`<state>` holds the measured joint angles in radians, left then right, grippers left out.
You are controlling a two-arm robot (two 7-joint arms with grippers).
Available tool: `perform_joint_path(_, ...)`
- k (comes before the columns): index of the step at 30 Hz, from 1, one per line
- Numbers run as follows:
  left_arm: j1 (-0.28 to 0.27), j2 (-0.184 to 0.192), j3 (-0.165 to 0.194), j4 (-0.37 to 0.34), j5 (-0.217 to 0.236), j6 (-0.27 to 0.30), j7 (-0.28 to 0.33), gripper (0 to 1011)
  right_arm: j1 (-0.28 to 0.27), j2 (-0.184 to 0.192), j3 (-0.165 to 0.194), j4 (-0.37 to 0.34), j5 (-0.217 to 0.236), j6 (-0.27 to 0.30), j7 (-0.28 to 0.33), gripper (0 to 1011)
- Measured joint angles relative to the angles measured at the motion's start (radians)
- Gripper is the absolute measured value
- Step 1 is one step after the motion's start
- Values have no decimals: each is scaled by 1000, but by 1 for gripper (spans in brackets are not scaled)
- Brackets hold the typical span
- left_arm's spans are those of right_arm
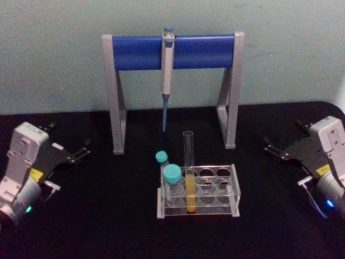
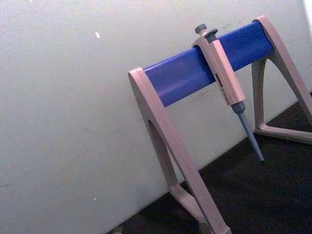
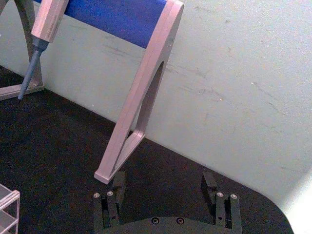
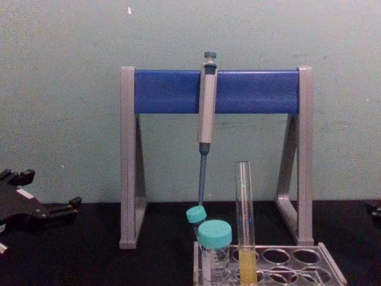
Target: Pick up the test tube from the test tube rack, shake it, then place it back into the test tube rack.
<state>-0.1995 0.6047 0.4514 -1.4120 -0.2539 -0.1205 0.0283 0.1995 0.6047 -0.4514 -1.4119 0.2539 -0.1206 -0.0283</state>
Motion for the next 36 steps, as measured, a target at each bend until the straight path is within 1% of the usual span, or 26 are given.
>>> perform_joint_path(36,0,0,0,0,0,0,0,1001,0,0,0,0,0,0,0,1000)
